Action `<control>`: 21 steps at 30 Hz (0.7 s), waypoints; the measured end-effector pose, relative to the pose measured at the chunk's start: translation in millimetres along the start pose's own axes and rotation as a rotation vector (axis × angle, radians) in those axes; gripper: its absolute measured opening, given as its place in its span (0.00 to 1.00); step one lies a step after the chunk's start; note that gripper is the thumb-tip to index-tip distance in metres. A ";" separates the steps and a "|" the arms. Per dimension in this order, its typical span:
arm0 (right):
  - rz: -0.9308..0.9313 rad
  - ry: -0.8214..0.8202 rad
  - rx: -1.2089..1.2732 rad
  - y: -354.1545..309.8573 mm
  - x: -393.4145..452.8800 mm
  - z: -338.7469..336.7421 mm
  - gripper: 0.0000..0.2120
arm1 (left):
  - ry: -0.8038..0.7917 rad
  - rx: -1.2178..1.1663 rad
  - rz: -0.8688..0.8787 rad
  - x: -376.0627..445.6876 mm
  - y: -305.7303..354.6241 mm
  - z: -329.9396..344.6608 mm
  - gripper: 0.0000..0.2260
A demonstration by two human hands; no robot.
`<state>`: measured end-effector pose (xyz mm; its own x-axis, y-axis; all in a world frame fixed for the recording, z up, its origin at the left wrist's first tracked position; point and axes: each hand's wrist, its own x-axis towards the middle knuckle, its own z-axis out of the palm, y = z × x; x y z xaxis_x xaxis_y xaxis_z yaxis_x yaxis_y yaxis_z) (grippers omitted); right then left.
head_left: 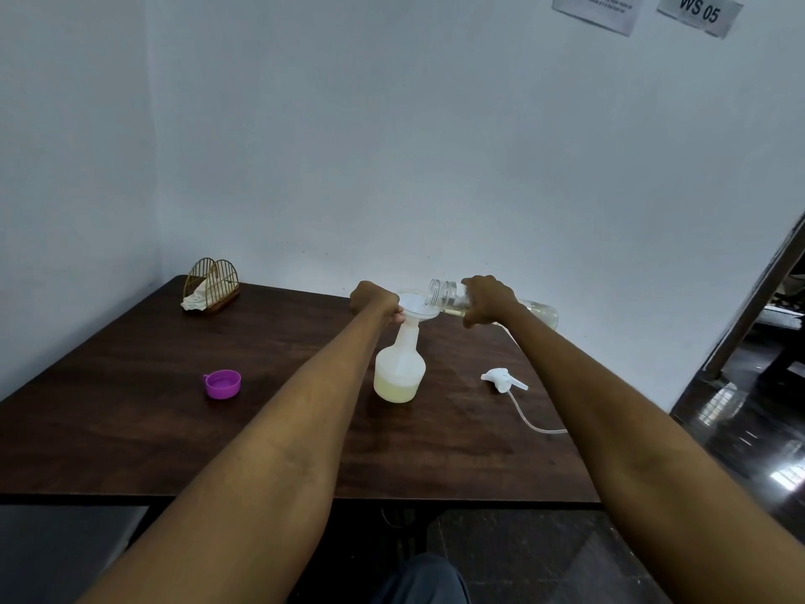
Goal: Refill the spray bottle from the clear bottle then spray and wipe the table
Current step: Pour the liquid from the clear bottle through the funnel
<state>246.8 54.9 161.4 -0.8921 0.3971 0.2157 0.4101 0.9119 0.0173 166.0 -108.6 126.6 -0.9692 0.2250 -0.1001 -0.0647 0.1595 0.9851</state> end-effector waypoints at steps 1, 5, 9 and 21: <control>-0.004 0.000 -0.002 0.1 -0.4 -0.1 0.19 | -0.003 0.000 -0.007 0.7 0.0 0.5 0.10; -0.003 -0.007 0.007 -0.7 -1.3 1.4 0.19 | 0.002 -0.001 -0.014 1.8 -0.1 1.0 0.11; 0.000 0.002 0.006 1.4 0.4 4.7 0.25 | 0.002 0.001 0.002 0.3 -0.5 -0.2 0.11; 0.043 0.014 0.276 0.1 -2.5 13.6 0.24 | 0.010 -0.030 0.014 0.4 -2.5 -0.2 0.10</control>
<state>246.5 55.4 147.5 -0.8715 0.4362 0.2240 0.3785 0.8889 -0.2583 165.7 -109.0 124.1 -0.9724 0.2175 -0.0850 -0.0579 0.1278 0.9901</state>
